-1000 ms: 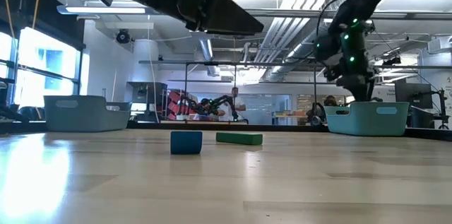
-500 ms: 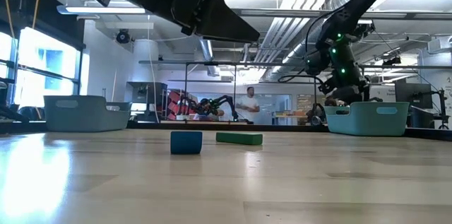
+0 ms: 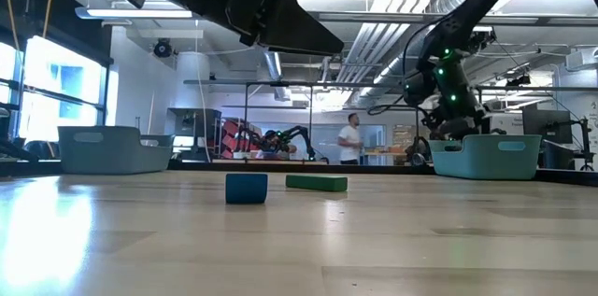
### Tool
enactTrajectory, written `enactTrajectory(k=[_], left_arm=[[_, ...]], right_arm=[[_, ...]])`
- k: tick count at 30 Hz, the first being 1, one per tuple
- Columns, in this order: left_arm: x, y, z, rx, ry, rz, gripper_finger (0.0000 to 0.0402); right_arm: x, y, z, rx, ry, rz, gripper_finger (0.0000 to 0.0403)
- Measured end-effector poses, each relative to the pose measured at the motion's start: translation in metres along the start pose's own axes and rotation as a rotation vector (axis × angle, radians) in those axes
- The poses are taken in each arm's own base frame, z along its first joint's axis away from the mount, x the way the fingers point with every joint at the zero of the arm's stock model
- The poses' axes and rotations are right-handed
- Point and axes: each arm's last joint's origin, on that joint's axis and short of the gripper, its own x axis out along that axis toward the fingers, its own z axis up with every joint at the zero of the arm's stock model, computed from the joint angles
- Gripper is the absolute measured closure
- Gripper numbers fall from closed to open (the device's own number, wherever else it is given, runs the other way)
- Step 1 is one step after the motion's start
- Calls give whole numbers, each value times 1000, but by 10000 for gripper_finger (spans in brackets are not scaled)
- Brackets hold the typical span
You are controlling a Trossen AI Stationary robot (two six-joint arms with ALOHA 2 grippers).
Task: Sort blocks by size
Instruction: Put the blue semicircle block into the green bin
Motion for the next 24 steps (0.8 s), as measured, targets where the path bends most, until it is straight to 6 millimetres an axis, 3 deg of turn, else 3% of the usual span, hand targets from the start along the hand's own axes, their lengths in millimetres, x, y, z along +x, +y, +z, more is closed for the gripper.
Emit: enactTrajectory(k=[13, 24], left_arm=[[0, 0, 1, -1, -7, 1, 149], [0, 0, 1, 0, -7, 1, 149]], right_arm=[[20, 7, 9, -17, 71, 27, 169], [20, 5, 8, -5, 76, 23, 212]])
